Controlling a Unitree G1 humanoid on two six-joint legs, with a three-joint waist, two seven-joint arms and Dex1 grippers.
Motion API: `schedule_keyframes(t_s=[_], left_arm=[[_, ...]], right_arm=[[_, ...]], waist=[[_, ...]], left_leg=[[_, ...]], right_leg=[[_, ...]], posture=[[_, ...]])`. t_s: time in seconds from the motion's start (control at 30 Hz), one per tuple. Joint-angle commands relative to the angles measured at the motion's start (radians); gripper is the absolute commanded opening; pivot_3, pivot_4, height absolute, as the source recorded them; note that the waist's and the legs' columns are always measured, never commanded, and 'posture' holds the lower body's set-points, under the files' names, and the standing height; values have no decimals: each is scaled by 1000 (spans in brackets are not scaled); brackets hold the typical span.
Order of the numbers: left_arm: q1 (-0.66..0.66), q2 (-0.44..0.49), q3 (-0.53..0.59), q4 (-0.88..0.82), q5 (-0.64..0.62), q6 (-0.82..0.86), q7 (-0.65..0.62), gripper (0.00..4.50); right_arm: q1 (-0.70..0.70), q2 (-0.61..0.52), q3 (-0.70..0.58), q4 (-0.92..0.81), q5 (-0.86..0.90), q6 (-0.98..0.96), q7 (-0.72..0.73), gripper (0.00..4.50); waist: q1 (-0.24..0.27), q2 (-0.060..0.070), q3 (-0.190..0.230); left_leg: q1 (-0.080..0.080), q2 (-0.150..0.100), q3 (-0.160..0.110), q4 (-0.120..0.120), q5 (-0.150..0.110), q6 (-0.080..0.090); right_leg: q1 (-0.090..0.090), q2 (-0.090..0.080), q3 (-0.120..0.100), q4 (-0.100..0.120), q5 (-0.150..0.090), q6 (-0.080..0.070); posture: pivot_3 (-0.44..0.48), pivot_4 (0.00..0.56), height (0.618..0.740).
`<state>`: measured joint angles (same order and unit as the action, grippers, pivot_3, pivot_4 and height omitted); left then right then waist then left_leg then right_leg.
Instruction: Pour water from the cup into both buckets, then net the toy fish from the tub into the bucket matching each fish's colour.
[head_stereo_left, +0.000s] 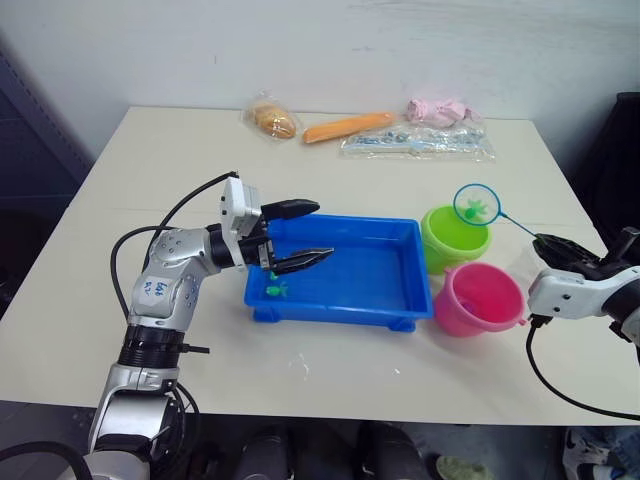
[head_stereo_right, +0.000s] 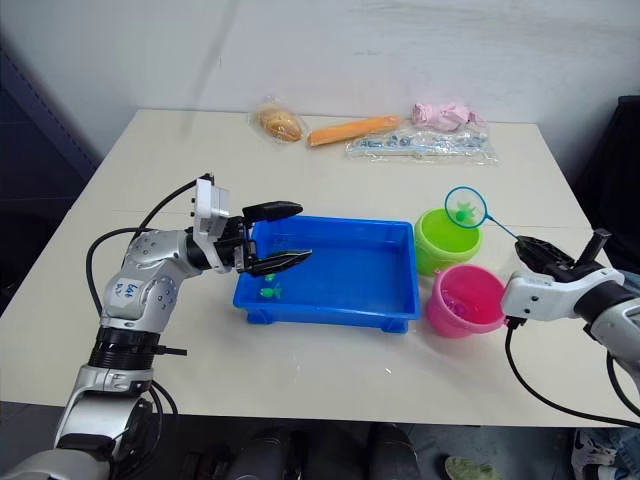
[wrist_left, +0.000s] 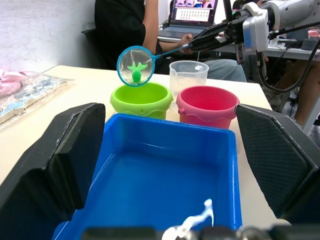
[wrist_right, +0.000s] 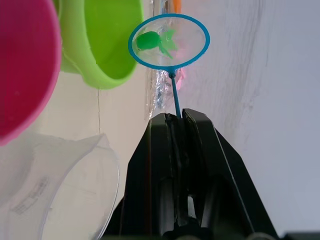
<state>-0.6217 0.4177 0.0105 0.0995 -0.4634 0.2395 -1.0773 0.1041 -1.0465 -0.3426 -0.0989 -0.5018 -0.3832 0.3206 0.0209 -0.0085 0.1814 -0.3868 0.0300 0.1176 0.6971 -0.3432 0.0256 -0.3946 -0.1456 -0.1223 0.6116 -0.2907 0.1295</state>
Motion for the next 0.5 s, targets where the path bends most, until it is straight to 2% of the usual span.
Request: schedule_keyframes(t_s=[0.03,0.2,0.3,0.4,0.5], left_arm=[[-11,14,5,-1,3,-14,-9,4452],[-9,28,7,2,3,-13,-17,4452],[1,45,11,-1,-1,-12,-25,4452],[23,95,42,0,-12,-13,-53,4452],[47,176,91,41,-18,-30,-100,4452]], right_arm=[[7,-19,-14,23,-86,-69,-93,0],[12,-11,-11,33,-154,-127,-165,0],[6,5,-11,38,-137,-114,-162,0],[-28,65,-23,14,87,-67,-87,0],[-88,107,15,-68,397,26,80,0]], waist=[[-1,0,0],[-1,0,0],[-1,0,0],[-3,0,0],[-18,1,1]], left_leg=[[0,0,0,0,0,0],[0,0,0,0,0,0],[0,1,0,0,0,0],[0,1,0,0,0,0],[0,1,-2,0,0,-1]], right_leg=[[0,0,0,0,0,0],[0,0,0,0,0,0],[0,0,0,0,0,0],[0,0,0,0,0,0],[0,2,0,0,0,0]], posture=[[0,150,740],[0,150,740],[0,150,740],[0,150,740],[0,150,740]])
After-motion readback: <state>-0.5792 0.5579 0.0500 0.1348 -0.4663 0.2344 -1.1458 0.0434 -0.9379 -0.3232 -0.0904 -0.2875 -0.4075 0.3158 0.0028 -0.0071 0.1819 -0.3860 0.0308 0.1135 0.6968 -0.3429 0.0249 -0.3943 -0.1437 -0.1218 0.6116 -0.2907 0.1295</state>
